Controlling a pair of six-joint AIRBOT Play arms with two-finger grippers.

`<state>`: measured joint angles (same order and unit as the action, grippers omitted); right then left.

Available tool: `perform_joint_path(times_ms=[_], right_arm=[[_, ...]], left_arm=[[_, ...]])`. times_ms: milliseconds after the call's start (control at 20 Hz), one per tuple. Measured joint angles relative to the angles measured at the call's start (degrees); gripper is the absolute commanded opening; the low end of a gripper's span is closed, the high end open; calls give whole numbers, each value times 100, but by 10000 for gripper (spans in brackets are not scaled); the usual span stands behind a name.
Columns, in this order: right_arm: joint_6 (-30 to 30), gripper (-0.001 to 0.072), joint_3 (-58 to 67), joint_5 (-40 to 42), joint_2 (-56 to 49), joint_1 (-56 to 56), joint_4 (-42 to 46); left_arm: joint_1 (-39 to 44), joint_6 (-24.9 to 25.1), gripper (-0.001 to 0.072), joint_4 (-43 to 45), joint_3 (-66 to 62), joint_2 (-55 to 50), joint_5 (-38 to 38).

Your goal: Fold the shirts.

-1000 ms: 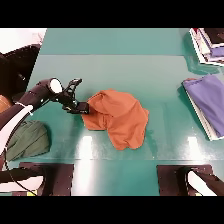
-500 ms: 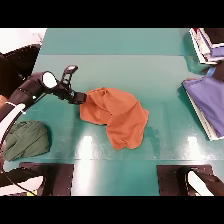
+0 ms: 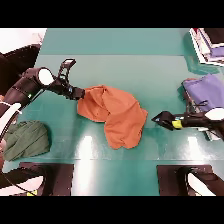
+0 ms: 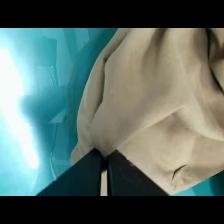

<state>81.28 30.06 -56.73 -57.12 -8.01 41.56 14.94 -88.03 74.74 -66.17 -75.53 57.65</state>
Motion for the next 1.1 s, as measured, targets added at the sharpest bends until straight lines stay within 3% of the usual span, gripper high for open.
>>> perform_joint_path(times_ms=[150,200,300,350,400,650,900,1100], right_arm=[[-52,476,87,706,-643,-321,-361],[-66,422,210,874,-874,-417,-452],[-83,218,531,1064,-1316,-601,-562],[-92,41,706,1123,-1515,-684,-597],[-136,15,898,1169,-1705,-765,-612],[-326,13,1869,1248,-1843,-800,-417],[-365,13,3213,850,-621,-181,439],[-374,13,4371,286,450,393,866]], left_arm=[[0,-2,24,9,0,0,11],[-2,-2,24,9,0,0,13],[-2,-2,24,11,0,0,17],[0,-2,24,17,0,0,20],[-2,-2,24,28,-2,2,26],[0,-129,24,713,-162,323,87],[0,-227,24,1840,-1040,1462,199],[0,-190,24,1998,-1912,2485,286]])
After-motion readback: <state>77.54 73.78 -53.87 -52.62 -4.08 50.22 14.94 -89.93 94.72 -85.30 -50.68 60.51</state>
